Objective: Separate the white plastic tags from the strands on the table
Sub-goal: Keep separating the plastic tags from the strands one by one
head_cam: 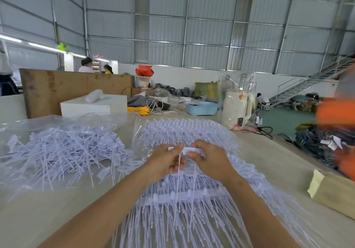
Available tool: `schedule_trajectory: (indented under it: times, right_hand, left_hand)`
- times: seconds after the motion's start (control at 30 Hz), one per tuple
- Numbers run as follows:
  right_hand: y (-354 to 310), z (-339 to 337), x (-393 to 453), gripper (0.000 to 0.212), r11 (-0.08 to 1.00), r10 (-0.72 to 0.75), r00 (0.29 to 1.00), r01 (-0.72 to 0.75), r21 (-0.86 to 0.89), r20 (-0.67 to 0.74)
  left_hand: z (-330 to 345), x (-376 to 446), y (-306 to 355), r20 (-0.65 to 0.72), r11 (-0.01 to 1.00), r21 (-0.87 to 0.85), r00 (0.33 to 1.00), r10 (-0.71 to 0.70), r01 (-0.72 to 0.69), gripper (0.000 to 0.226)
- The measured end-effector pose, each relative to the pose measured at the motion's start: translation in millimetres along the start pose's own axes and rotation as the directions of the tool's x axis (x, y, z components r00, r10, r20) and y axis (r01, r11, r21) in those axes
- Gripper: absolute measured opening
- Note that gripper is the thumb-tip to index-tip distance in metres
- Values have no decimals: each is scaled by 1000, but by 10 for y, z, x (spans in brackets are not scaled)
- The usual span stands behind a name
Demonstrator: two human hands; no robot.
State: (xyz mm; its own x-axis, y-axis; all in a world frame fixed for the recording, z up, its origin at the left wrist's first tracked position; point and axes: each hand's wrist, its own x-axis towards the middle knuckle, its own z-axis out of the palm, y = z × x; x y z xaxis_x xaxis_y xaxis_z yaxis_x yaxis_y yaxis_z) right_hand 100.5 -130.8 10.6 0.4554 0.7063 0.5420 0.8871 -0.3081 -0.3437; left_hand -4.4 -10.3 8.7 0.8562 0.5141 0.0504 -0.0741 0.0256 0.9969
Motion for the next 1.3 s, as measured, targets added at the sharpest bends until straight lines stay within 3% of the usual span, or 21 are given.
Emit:
schedule_trajectory:
  times: [0.2,0.33,0.47,0.53,0.6,0.67,0.73,0.8,0.87,0.93,1.0,1.07,1.13,1.23,1.3]
  right_hand:
    - [-60,28,19,16,969,-33,991,0,248,127]
    - [-40,47,7,14,986,-63,996,53,158,60]
    - [-17,99,-14,13,966,-205,978,208,-156,33]
    - [83,19,-7,15,965,-187,982,181,-191,-12]
    - [203,-134,-1,20,997,-65,991,60,-37,-121]
    - [239,-289,5,18,989,54,978,-25,146,-200]
    - [169,-401,14,16,970,77,966,-14,243,-249]
    - [32,-521,22,12,940,87,952,18,340,-293]
    - [-91,-640,21,6,903,82,937,75,423,-341]
    - [-196,-683,9,11,879,43,939,127,459,-342]
    - [-275,-598,4,10,895,-5,977,99,435,-212]
    - [-294,-416,3,5,948,-66,998,66,312,-12]
    - [-249,-251,-1,17,972,-108,987,79,223,118]
    - [-203,-221,-9,39,962,-99,985,57,268,143]
    - [-136,-232,-4,42,966,-62,983,16,258,172]
  left_hand:
    - [62,-22,-16,-34,953,281,992,123,-108,26]
    - [75,-31,-11,-33,968,244,997,64,-54,24]
    - [5,-58,94,36,961,230,985,-166,154,30]
    - [-139,-62,204,139,958,122,951,-276,260,29]
    - [-301,-32,313,190,944,-175,950,-247,280,28]
    - [-397,24,374,115,833,-523,983,-141,181,27]
    - [-417,92,370,-7,725,-687,997,-71,47,26]
    - [-386,119,318,-57,781,-625,996,-66,16,23]
    - [-297,105,230,-23,892,-441,992,-120,98,19]
    - [-155,45,159,48,941,-269,979,-199,205,20]
    - [-19,3,127,118,951,-181,966,-231,249,32]
    - [64,-6,116,230,948,-201,953,-197,245,57]
    - [103,-17,105,272,981,-118,955,-115,151,57]
    - [112,-40,49,137,991,105,988,63,-78,29]
    - [103,-23,19,37,975,124,983,179,-182,27]
